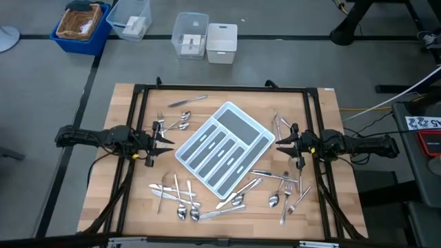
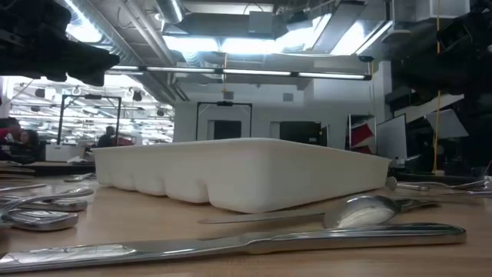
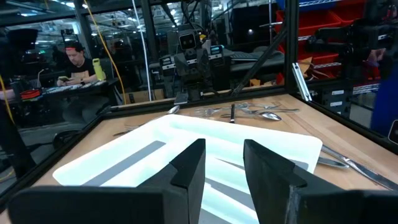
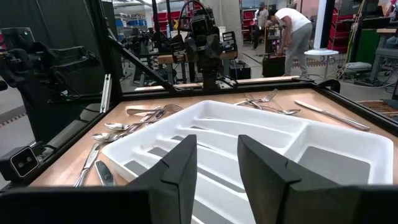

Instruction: Sort silverware

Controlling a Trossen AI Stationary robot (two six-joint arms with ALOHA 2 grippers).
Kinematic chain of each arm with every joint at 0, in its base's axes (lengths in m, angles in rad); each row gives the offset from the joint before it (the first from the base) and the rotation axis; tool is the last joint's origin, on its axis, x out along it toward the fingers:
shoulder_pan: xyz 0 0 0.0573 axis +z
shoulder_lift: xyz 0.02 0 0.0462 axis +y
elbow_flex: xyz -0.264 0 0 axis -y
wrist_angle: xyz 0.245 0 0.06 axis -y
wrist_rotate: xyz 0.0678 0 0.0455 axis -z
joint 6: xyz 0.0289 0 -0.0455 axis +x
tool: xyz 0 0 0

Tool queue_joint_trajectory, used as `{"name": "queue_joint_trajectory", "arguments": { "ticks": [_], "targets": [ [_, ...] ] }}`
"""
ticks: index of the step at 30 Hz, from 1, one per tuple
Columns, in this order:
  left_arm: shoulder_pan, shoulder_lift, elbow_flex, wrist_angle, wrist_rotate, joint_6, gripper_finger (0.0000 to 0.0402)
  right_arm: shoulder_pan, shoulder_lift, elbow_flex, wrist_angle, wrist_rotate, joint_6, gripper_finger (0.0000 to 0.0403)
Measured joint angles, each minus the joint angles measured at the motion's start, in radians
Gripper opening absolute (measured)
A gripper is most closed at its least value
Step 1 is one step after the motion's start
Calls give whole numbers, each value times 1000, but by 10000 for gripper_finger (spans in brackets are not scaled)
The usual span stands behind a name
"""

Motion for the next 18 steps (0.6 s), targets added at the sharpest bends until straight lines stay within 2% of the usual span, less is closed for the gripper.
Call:
{"name": "queue_joint_trajectory", "arguments": {
  "ticks": [18],
  "targets": [
    [0,0,0,0,0,0,100,0,0,0,16,4,0,120]
  ]
}}
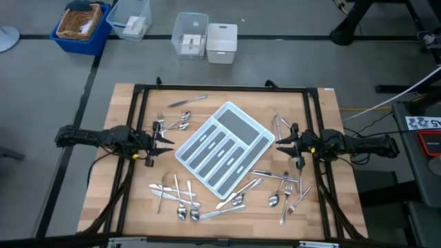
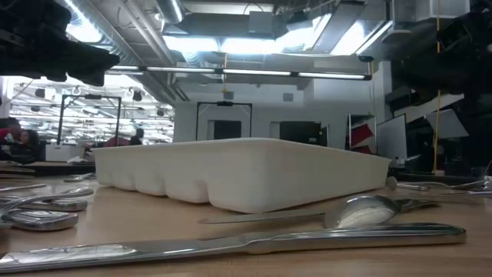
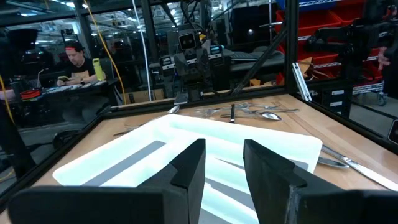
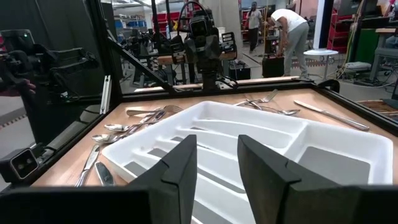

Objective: Sort silverware
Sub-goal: Put the silver fork into the white cutlery tray

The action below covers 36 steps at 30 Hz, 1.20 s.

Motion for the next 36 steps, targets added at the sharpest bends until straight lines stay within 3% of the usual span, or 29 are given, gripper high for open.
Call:
{"name": "queue_joint_trajectory", "arguments": {
  "ticks": [8,13,16,23,29,32,36],
  "targets": [
    [0,0,0,0,0,-14,100,0,-1,0,251,65,10,120],
    [0,0,0,40,-2,-128,100,0,-1,0,477,286,85,120],
    [0,0,0,120,-3,-189,100,0,-1,9,523,435,114,120],
    [0,-1,0,301,-2,-199,100,0,16,131,354,713,113,120],
    [0,0,0,312,-17,-222,100,0,99,308,80,804,162,120],
    [0,0,0,313,-91,-311,100,0,180,409,-74,819,241,120],
    [1,0,0,306,-295,-460,100,0,312,539,-275,847,387,120]
  ]
}}
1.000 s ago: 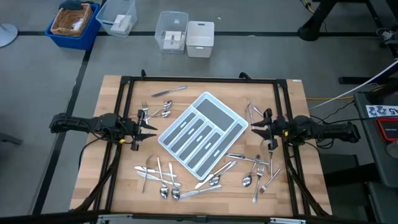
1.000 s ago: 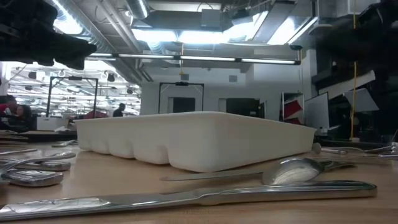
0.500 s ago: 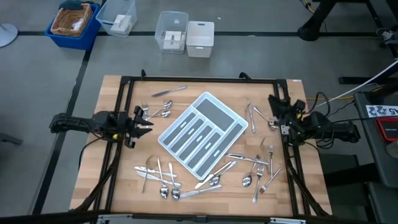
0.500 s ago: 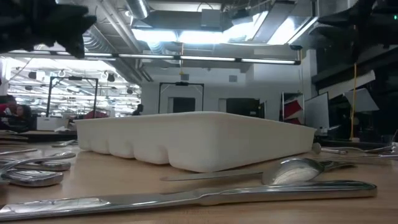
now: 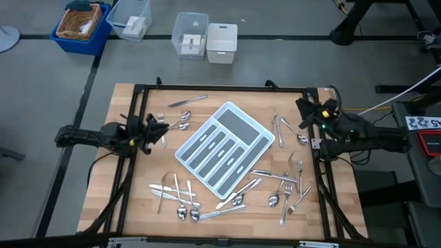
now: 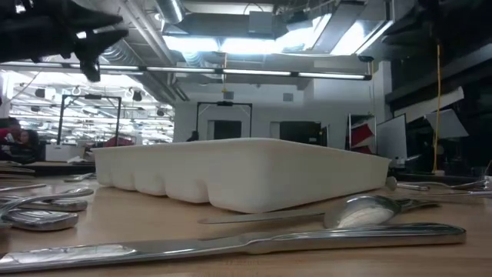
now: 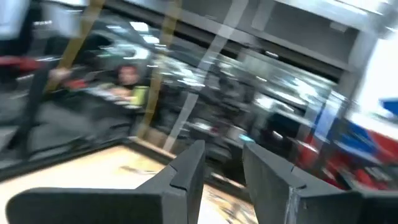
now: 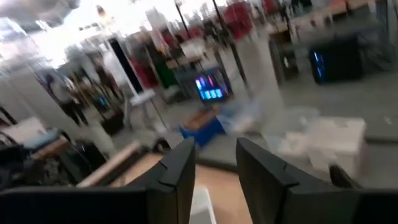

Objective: Sort silverware
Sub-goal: Put the silver fork into the white cutlery tray

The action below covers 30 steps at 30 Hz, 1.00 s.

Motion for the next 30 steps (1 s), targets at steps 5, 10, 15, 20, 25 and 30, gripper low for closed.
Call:
{"name": "queue_joint_trajectory", "arguments": {
  "ticks": [5,10,15,20,25,30],
  "targets": [
    [0,0,0,-2,-123,-19,100,-10,161,151,-282,1,298,120],
    [0,0,0,-2,-140,-28,100,-126,315,275,-597,-174,641,120],
    [0,0,0,-1,-140,-30,100,-305,466,311,-666,-464,678,120],
    [0,0,0,-1,-140,-52,100,-458,650,311,-629,-660,579,120],
    [0,0,0,-2,-141,-92,100,-576,826,311,-616,-723,522,120],
    [0,0,0,-2,-141,-92,100,-644,971,311,-573,-798,467,120]
  ]
}}
